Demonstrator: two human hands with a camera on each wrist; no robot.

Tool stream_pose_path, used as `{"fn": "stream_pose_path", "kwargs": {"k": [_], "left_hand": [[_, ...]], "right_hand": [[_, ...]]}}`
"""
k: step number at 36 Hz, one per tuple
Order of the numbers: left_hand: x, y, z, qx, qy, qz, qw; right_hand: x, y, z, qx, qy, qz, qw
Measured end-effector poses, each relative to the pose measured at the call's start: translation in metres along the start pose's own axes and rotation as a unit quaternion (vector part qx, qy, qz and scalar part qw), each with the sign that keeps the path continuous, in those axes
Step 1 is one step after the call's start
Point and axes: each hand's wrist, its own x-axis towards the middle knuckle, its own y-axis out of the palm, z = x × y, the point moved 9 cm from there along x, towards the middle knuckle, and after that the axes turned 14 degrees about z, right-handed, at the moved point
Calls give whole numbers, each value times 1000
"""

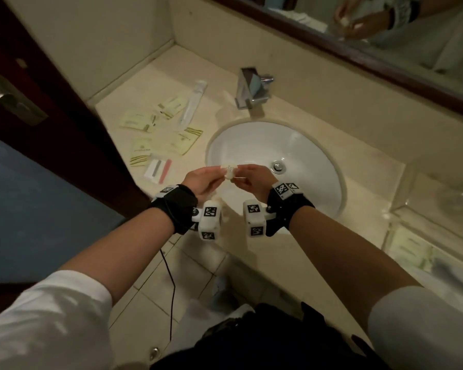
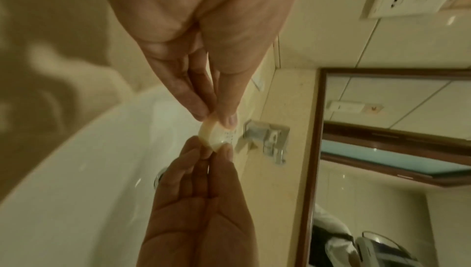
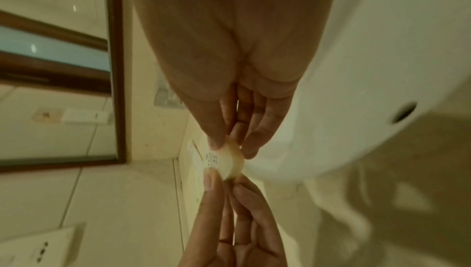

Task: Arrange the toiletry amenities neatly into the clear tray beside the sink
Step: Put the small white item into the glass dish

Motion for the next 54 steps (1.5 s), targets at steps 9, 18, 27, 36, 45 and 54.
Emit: {"fn": "stream_pose_path", "kwargs": {"k": [9, 18, 27, 36, 45, 54], "left_hand": [[28, 123, 30, 46, -45, 100, 993], [45, 271, 62, 170, -40, 165, 971], [64, 393, 101, 280, -23, 200, 939], [81, 483, 132, 332, 0, 199, 922], [96, 542, 156, 348, -7, 214, 913], [122, 558, 183, 378, -30, 236, 895]], "right_hand": [[-83, -102, 22, 66, -67, -118, 989], [-175, -213, 42, 104, -143, -237, 955], [-258, -309, 62, 76, -184, -319, 927], [-312, -390, 81, 34, -167, -384, 907], [-340, -440, 89, -16, -140, -418, 897], [-353, -474, 92, -67, -98, -431, 895]]}}
